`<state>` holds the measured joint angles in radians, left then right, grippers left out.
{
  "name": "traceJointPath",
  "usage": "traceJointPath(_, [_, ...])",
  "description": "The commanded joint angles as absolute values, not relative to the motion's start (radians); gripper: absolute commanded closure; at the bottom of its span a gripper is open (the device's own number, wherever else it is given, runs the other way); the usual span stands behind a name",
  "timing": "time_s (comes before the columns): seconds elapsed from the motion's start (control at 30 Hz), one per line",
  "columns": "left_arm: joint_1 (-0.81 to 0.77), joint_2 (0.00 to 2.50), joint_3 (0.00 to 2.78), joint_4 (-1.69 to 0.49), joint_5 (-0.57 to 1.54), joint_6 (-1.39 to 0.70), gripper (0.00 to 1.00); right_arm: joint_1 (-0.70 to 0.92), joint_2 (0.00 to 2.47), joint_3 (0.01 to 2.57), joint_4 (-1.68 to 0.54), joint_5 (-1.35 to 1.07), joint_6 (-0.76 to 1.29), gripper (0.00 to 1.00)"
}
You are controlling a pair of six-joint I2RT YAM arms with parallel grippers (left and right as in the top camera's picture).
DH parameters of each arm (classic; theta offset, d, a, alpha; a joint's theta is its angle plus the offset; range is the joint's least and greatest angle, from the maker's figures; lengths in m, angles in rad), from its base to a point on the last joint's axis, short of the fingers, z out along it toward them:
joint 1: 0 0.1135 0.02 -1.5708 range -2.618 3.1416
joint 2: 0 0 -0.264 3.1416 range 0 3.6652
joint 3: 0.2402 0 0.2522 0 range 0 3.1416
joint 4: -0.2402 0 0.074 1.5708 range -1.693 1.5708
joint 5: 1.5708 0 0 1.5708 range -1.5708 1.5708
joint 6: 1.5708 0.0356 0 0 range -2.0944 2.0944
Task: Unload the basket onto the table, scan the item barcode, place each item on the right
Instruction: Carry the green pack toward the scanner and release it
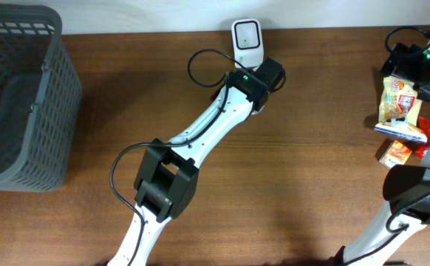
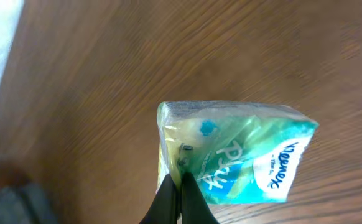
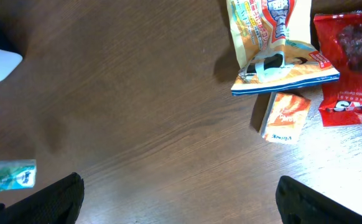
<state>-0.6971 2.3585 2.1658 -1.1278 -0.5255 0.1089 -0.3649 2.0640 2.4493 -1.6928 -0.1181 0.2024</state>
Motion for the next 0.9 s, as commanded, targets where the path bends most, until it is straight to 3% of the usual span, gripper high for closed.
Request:
traceJointPath(0.0, [-0.695, 2.356, 2.177, -1.105, -0.305, 0.152, 1.00, -0.359, 2.067, 2.446, -1.699, -0.124, 0.203, 0.02])
traceJointPath(0.1, [-0.694, 2.357, 2.175, -1.077, -0.276, 0.152, 0.97, -0.359, 2.067, 2.446, -1.699, -0.123, 0.203, 0.02])
traceJointPath(0.17, [-0.690, 2.357, 2.175, -1.061, -0.276, 0.152, 0.85, -0.359, 2.067, 2.446, -1.699, -0.124, 0.203, 0.02])
traceJointPath(0.2, [-0.685, 2.357, 2.175, -1.054, -0.276, 0.152, 0.77, -0.359, 2.067, 2.446, -1.699, -0.123, 0.203, 0.02])
traceJointPath(0.23, [-0.678, 2.357, 2.175, -1.051, -0.276, 0.151, 0.53, -0.359, 2.067, 2.446, -1.699, -0.123, 0.203, 0.02])
traceJointPath(0.27, [-0.672, 2.357, 2.175, -1.050, -0.276, 0.151, 0.44, -0.359, 2.067, 2.446, -1.699, -0.123, 0.203, 0.02])
traceJointPath(0.53, [-0.581, 2.331, 2.215, -1.120, -0.266, 0.010, 0.43, -0.359, 2.067, 2.446, -1.699, -0.123, 0.203, 0.02])
traceJointPath(0.63, [-0.550, 2.297, 2.243, -1.184, -0.146, 0.007, 0.38, -0.359, 2.067, 2.446, -1.699, -0.123, 0.203, 0.02])
traceJointPath(0.8, [-0.493, 2.278, 2.244, -1.234, -0.015, -0.081, 0.42, -0.359, 2.067, 2.446, -1.699, -0.123, 0.203, 0.02])
traceJointPath(0.87, [-0.437, 2.278, 2.243, -1.260, 0.066, -0.142, 0.23, -0.359, 2.067, 2.446, -1.699, -0.123, 0.203, 0.02])
